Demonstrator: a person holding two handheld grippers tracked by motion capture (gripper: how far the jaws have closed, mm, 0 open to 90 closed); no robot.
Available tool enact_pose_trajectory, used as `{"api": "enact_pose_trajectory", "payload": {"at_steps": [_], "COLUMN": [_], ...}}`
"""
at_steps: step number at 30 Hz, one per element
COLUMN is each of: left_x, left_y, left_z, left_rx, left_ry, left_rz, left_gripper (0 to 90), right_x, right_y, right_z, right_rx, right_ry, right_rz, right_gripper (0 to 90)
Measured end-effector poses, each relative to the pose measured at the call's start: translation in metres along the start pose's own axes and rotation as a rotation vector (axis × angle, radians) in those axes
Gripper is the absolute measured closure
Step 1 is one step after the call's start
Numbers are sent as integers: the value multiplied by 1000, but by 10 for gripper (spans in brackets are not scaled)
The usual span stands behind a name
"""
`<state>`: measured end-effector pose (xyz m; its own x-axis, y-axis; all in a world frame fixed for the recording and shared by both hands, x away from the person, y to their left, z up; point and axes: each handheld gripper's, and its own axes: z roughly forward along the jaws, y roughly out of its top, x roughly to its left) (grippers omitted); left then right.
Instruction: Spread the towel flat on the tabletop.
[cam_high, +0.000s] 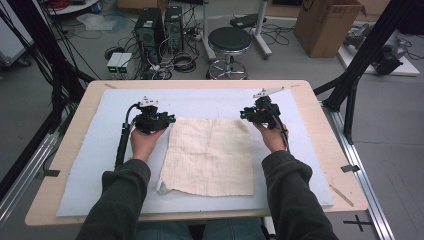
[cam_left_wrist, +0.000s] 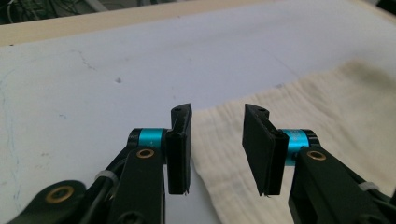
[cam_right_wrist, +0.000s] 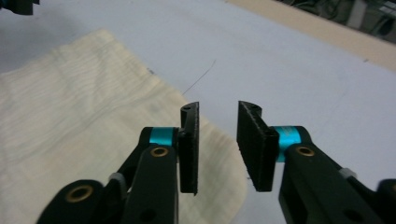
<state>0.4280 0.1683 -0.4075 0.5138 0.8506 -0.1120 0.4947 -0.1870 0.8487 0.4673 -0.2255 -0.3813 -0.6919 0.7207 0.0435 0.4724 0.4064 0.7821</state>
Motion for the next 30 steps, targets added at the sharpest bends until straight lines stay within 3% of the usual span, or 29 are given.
{"api": "enact_pose_trajectory", "payload": {"at_steps": [3, 6, 9, 11, 12, 15, 16, 18, 21, 23, 26, 30], "left_x": [-2, -5, -9, -14, -17, -25, -28, -33, -39, -43, -45, -48], "left_y": [-10, -20, -32, -40, -44, -58, -62, -68, -76, -83, -86, -90], "left_z": [-14, -32, -52, -64, -69, -80, -83, -86, -89, -89, -86, -79], "left_rx": [-28, -31, -43, -31, -36, -17, -4, 33, 38, 70, 102, 173], "left_ry": [-41, -71, -115, -136, -144, -184, -196, -216, -268, -304, -317, -355], "left_rz": [22, 61, 95, 127, 137, 177, 196, 238, 252, 290, 313, 332], "left_gripper": [608, 595, 579, 562, 552, 534, 534, 532, 528, 531, 561, 590], "right_x": [5, 16, 23, 35, 40, 61, 61, 69, 84, 90, 95, 95], "right_y": [-8, -19, -21, -24, -26, -38, -38, -46, -63, -71, -81, -93], "right_z": [-3, -12, -16, -23, -27, -37, -37, -41, -43, -44, -44, -45], "right_rx": [1, -12, 20, 21, -13, -22, -22, -34, -22, -8, 31, 62], "right_ry": [26, 81, 134, 148, 152, 202, 202, 225, 268, 284, 288, 295], "right_rz": [-24, -33, -29, -59, -80, -113, -113, -121, -140, -156, -192, -179], "right_gripper": [658, 616, 577, 573, 573, 550, 550, 543, 525, 521, 521, 529]}}
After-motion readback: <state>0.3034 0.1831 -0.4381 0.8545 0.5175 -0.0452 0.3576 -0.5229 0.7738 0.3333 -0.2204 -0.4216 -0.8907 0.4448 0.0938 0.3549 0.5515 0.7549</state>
